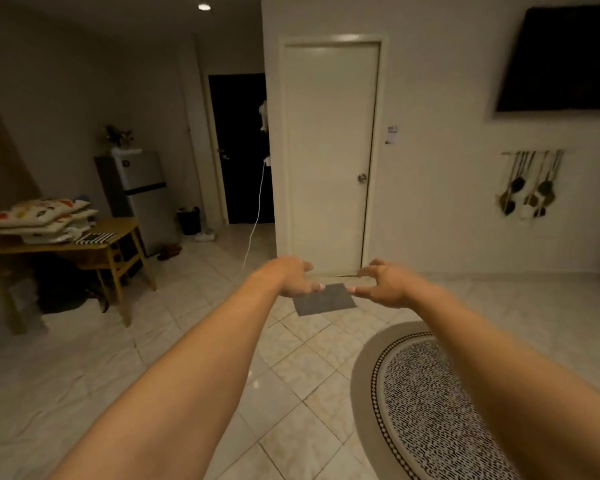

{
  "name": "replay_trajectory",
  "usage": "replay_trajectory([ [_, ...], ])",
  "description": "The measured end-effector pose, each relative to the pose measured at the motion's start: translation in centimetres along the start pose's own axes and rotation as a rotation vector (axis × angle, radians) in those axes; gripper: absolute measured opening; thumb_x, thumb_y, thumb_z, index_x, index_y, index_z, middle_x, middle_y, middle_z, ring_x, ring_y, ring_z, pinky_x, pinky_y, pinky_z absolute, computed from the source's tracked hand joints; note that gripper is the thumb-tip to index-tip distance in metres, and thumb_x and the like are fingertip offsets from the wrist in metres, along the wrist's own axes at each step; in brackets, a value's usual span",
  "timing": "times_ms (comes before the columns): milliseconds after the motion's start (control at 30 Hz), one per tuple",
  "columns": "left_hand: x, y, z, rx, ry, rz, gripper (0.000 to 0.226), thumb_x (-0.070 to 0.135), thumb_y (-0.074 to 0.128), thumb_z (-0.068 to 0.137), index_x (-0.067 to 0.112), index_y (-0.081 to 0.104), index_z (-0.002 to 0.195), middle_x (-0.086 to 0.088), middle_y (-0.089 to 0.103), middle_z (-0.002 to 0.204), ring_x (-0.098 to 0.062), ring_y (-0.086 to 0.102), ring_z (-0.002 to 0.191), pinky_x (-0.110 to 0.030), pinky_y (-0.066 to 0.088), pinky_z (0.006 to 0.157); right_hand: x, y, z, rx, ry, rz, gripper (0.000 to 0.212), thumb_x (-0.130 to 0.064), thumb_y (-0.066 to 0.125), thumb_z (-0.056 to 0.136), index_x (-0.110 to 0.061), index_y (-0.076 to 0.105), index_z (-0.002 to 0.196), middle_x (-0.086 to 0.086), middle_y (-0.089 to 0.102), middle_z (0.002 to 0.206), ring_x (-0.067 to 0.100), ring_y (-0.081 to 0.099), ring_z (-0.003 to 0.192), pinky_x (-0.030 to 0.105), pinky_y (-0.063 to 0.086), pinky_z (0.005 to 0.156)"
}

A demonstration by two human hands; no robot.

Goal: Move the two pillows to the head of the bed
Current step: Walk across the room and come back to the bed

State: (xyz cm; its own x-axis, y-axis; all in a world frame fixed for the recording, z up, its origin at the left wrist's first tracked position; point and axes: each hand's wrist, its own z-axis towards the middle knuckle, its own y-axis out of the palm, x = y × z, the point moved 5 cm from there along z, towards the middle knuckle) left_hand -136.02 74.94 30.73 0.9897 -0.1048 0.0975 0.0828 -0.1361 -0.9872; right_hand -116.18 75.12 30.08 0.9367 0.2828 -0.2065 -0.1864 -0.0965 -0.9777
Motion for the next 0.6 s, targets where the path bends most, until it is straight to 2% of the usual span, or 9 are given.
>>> replay_trajectory([
  [167, 5.6, -2.4, 3.2, 0.046, 0.117, 0.035, 0.085, 0.072, 0.05, 0.085, 0.027, 0.03, 0.155, -0.003, 0.028, 0.161, -0.026, 0.028, 0.146, -0.045, 0.028, 0.116, 3.7, -3.3, -1.2, 0.048, 0.086, -0.003, 0.072, -0.066, 0.049, 0.091, -0.025, 0.041, 0.149, 0.003, 0.029, 0.16, 0.028, 0.037, 0.142, 0.043, 0.031, 0.114],
  [300, 12.4, -3.7, 6.8, 0.066, 0.263, 0.045, 0.084, 0.07, 0.051, 0.086, 0.029, 0.03, 0.155, -0.002, 0.029, 0.161, -0.025, 0.03, 0.146, -0.041, 0.028, 0.116, 9.0, -5.6, -2.5, 0.107, 0.21, 0.001, 0.074, -0.069, 0.048, 0.089, -0.028, 0.04, 0.149, 0.0, 0.027, 0.161, 0.027, 0.04, 0.14, 0.045, 0.035, 0.113],
  [433, 19.9, -4.3, 10.3, 0.069, 0.448, 0.048, 0.083, 0.068, 0.052, 0.087, 0.027, 0.029, 0.155, -0.002, 0.025, 0.162, -0.024, 0.026, 0.148, -0.04, 0.025, 0.117, 15.1, -7.3, -4.0, 0.153, 0.363, -0.008, 0.076, -0.073, 0.045, 0.087, -0.028, 0.041, 0.148, -0.001, 0.029, 0.159, 0.025, 0.041, 0.139, 0.046, 0.037, 0.11],
  [600, 29.9, -3.2, 13.6, 0.04, 0.658, 0.065, 0.083, 0.071, 0.05, 0.086, 0.031, 0.029, 0.155, -0.003, 0.023, 0.163, -0.026, 0.026, 0.147, -0.042, 0.027, 0.116, 22.3, -7.6, -8.0, 0.19, 0.59, -0.002, 0.075, -0.073, 0.045, 0.087, -0.031, 0.04, 0.149, -0.003, 0.026, 0.16, 0.025, 0.041, 0.139, 0.046, 0.039, 0.109],
])
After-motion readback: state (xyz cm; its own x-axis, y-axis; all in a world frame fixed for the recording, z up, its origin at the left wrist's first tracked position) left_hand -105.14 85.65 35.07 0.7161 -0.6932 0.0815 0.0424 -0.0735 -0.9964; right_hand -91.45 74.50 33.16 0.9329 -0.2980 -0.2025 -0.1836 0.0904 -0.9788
